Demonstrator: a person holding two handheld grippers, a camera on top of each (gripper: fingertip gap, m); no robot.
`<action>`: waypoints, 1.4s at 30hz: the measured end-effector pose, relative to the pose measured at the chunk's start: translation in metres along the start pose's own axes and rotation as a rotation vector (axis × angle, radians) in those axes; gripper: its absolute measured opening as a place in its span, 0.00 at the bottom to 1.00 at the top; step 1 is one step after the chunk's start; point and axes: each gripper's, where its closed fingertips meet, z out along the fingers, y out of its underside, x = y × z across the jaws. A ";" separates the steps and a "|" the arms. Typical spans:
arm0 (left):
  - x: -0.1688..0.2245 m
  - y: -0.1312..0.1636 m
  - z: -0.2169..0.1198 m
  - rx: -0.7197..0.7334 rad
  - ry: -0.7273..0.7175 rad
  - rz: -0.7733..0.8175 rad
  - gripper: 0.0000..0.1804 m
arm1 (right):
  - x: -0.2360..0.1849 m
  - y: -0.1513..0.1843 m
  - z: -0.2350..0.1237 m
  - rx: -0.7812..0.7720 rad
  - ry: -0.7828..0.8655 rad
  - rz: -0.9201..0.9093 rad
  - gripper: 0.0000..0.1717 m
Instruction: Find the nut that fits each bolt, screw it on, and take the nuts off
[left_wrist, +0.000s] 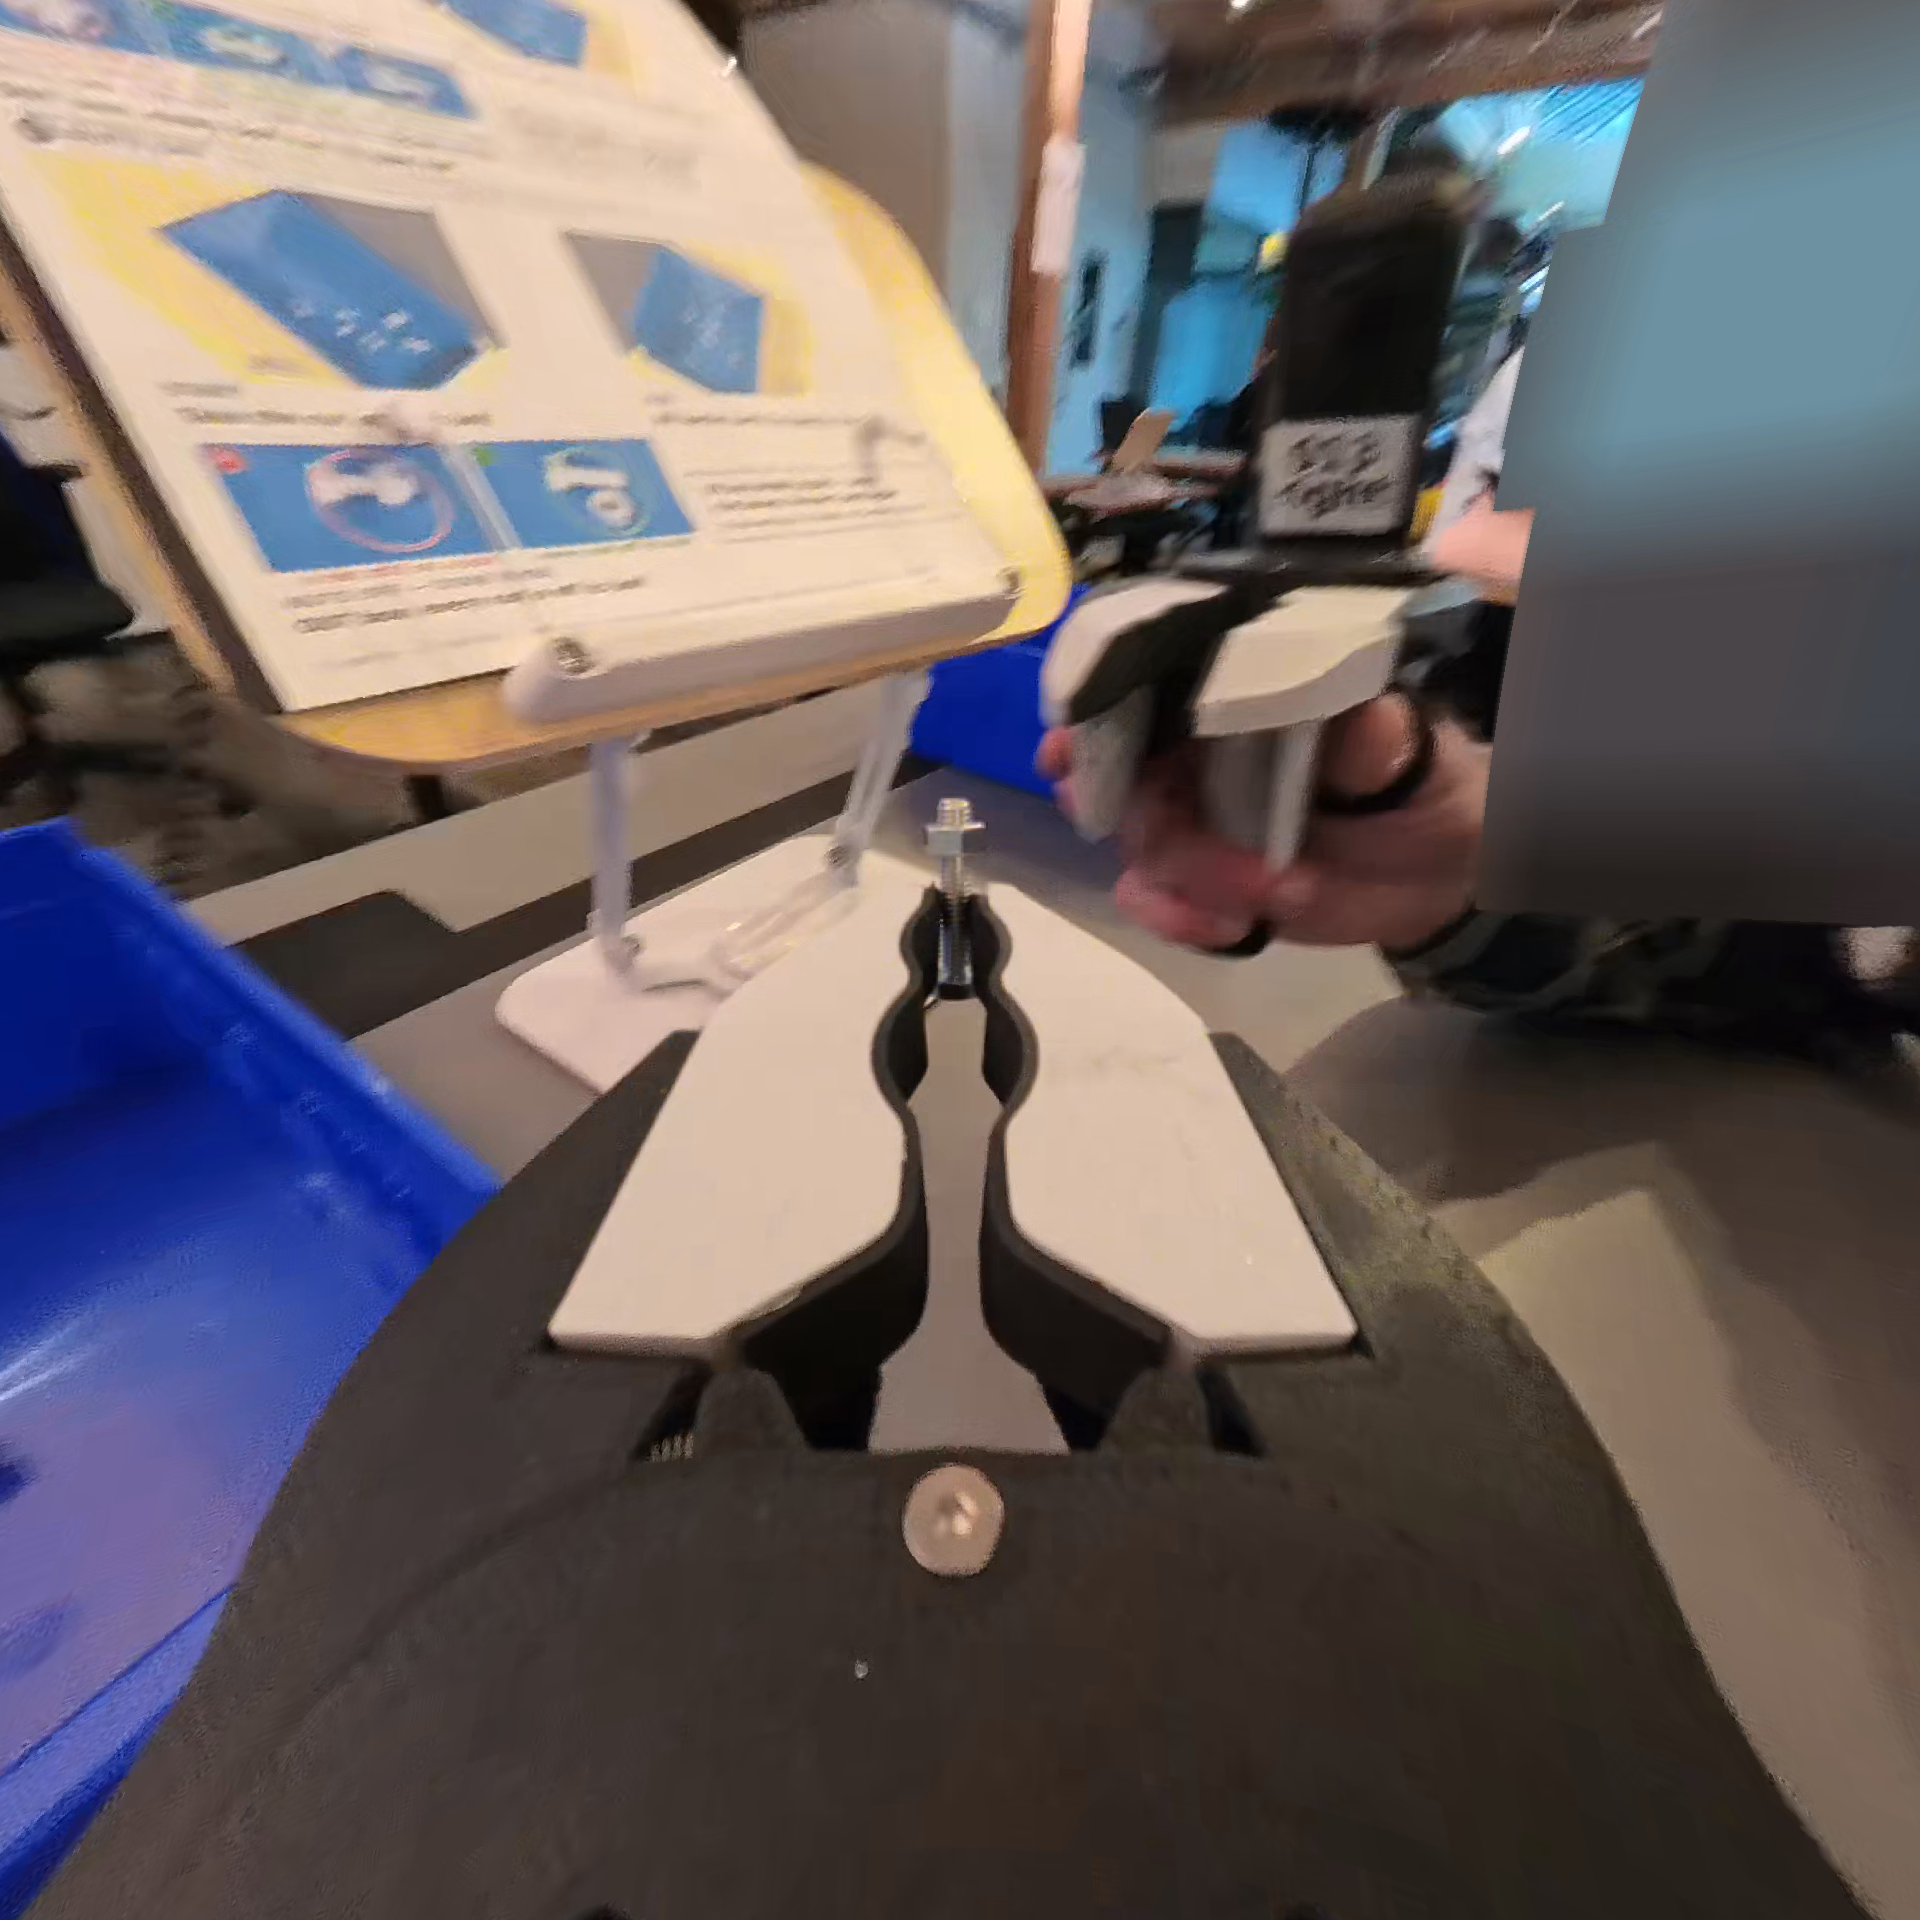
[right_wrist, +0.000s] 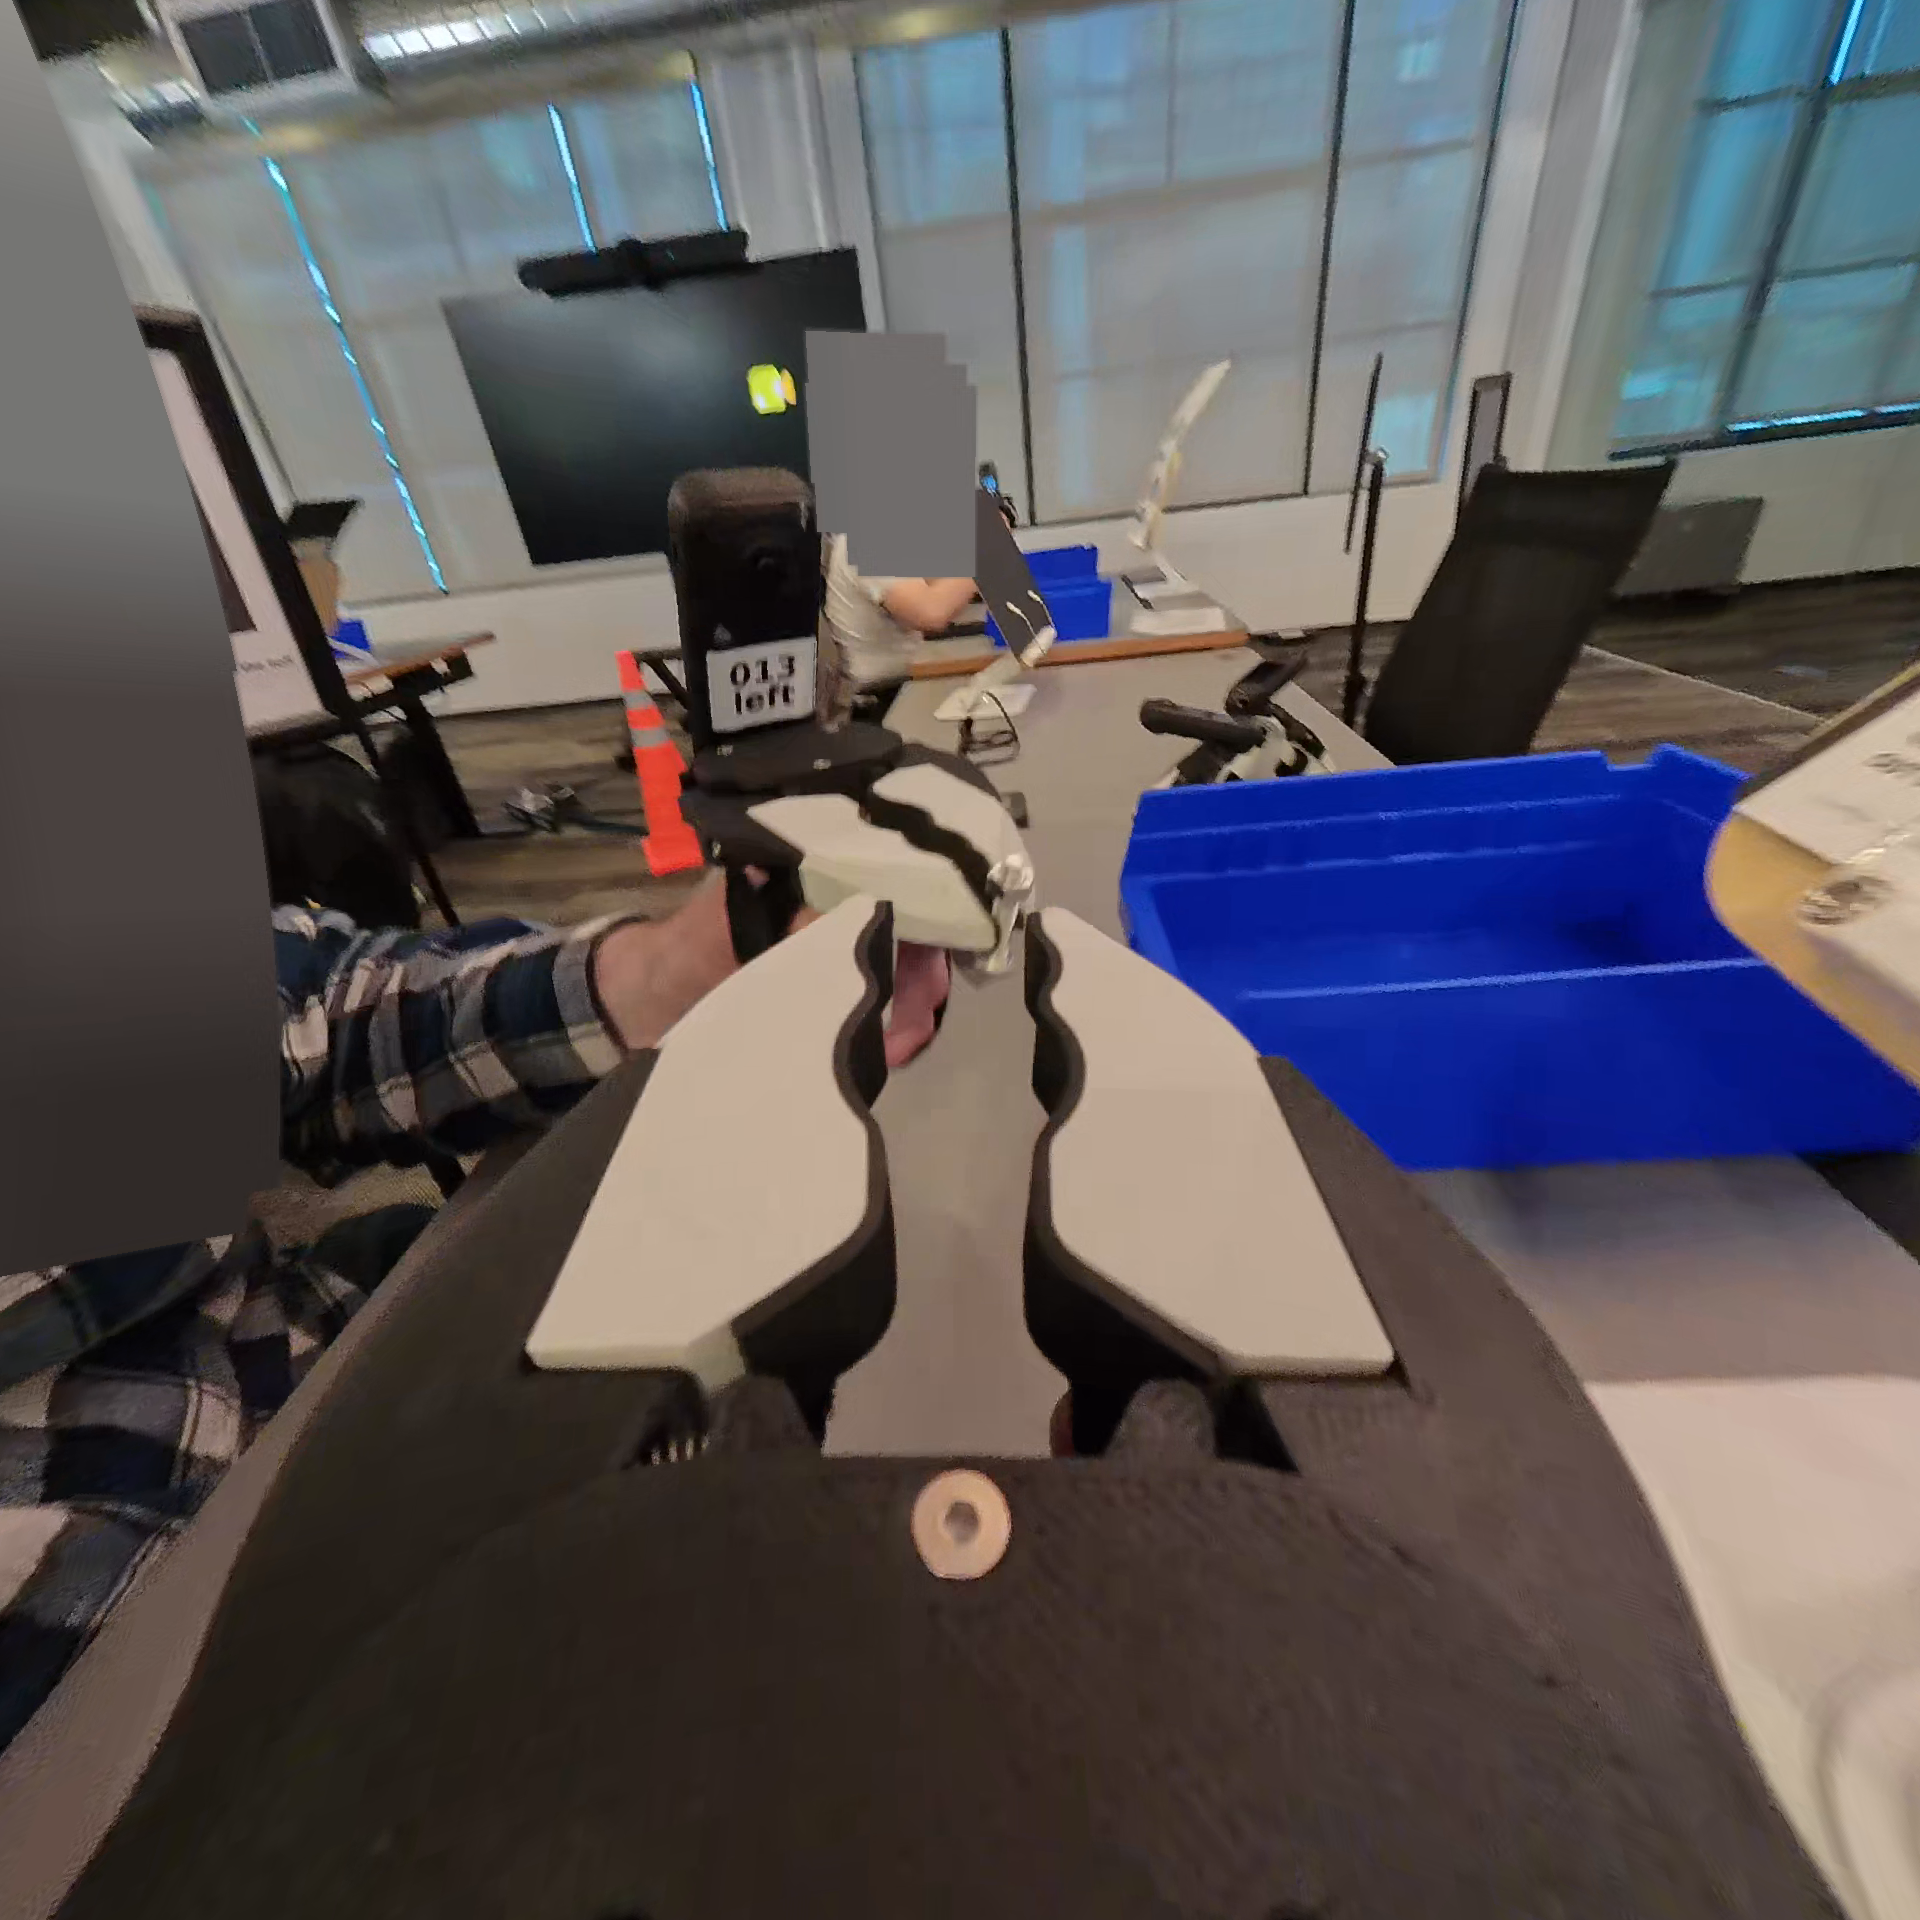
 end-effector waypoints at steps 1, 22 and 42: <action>0.005 0.002 0.001 0.023 0.015 -0.004 0.03 | -0.001 0.003 0.007 0.022 -0.024 0.011 0.14; 0.022 0.014 0.009 0.049 0.109 -0.057 0.19 | -0.003 0.015 0.031 0.103 -0.181 0.109 0.07; 0.034 0.025 0.012 -0.018 0.155 0.002 0.06 | -0.011 0.026 0.036 0.063 -0.246 0.093 0.21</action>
